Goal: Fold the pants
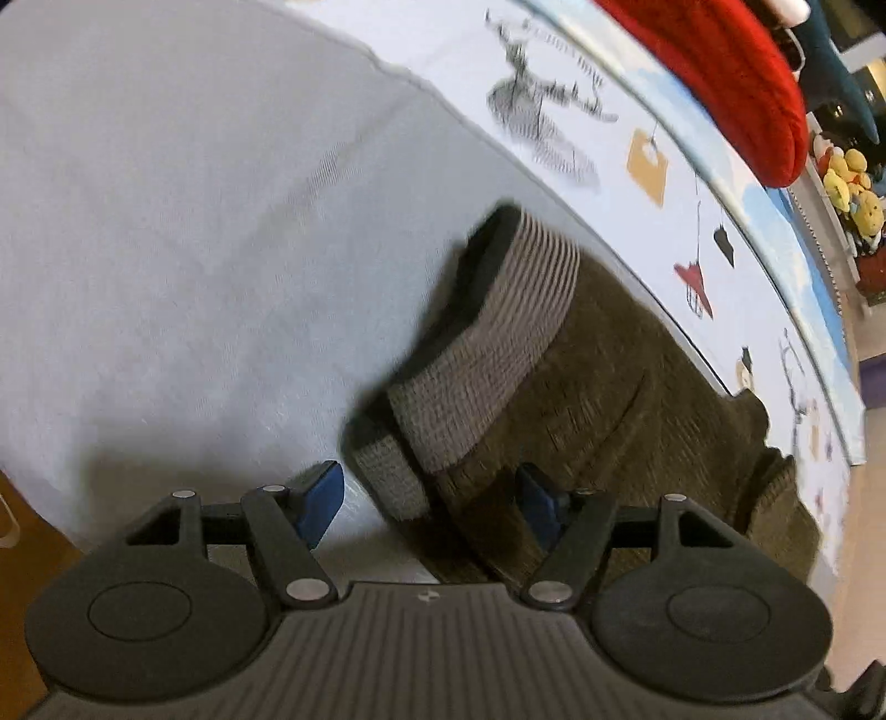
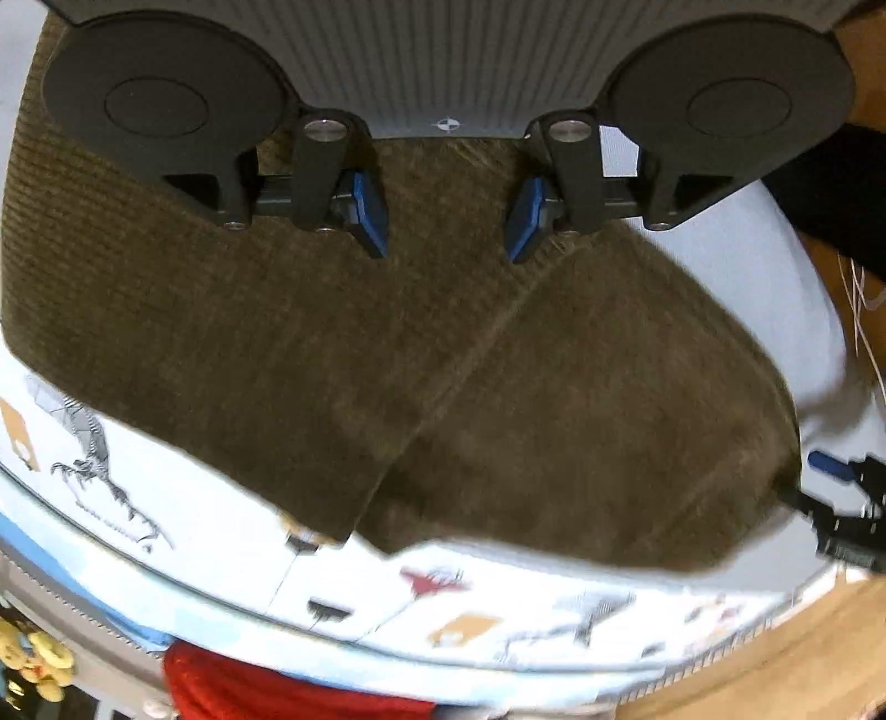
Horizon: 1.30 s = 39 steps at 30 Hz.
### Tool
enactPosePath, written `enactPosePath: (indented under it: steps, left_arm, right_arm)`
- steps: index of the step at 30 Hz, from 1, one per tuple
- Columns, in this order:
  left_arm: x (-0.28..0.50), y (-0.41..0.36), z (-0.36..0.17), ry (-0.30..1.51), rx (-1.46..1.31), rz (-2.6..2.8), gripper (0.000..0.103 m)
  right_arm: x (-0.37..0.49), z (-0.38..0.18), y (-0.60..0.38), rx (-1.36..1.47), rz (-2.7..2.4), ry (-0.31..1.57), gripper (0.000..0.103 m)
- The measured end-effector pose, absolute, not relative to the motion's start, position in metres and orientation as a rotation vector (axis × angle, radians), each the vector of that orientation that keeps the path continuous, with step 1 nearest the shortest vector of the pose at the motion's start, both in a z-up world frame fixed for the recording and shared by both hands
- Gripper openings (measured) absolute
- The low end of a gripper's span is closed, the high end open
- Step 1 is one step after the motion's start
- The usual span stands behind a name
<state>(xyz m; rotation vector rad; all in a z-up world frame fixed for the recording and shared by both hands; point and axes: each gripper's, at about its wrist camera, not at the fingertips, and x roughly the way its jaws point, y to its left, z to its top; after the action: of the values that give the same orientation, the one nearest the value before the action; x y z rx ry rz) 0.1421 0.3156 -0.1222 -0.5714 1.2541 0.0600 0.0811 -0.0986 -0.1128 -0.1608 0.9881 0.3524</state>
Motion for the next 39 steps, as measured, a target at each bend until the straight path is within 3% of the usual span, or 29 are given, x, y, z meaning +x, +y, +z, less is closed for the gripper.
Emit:
enactPosePath:
  steps: [8, 10, 12, 14, 18, 21, 31, 34, 36, 39]
  left_arm:
    - [0.154, 0.305, -0.134, 1.284, -0.589, 0.078, 0.075]
    - [0.156, 0.300, -0.132, 1.273, -0.562, 0.110, 0.066]
    - [0.156, 0.291, -0.124, 1.238, -0.494, 0.140, 0.044]
    - [0.155, 0.272, -0.101, 1.136, -0.365, 0.133, 0.034]
    - [0.145, 0.216, -0.053, 0.882, -0.126, 0.035, 0.027]
    - [0.139, 0.175, -0.028, 0.768, -0.094, -0.084, 0.025]
    - [0.100, -0.028, -0.003, 0.592, 0.067, -0.721, 0.024]
    - [0.092, -0.081, -0.021, 0.733, 0.090, -0.907, 0.042]
    - [0.090, -0.096, -0.025, 0.731, 0.094, -0.884, 0.050]
    - [0.102, -0.098, -0.033, 0.765, 0.100, -0.781, 0.054]
  right_arm:
    - [0.082, -0.114, -0.098, -0.144, 0.343, 0.999, 0.050]
    - [0.081, -0.114, -0.098, -0.145, 0.343, 0.997, 0.050]
    - [0.080, -0.113, -0.099, -0.134, 0.342, 0.998, 0.050]
    - [0.080, -0.112, -0.101, -0.127, 0.340, 0.995, 0.050]
    - [0.079, -0.107, -0.104, -0.123, 0.316, 0.969, 0.050]
    - [0.078, -0.093, -0.119, -0.068, 0.251, 0.892, 0.050]
    - [0.052, -0.069, -0.253, 0.404, -0.251, 0.703, 0.050]
    - [0.032, -0.076, -0.291, 0.546, -0.344, 0.673, 0.050]
    - [0.024, -0.084, -0.307, 0.624, -0.353, 0.680, 0.050]
    - [0.020, -0.096, -0.316, 0.691, -0.326, 0.716, 0.053]
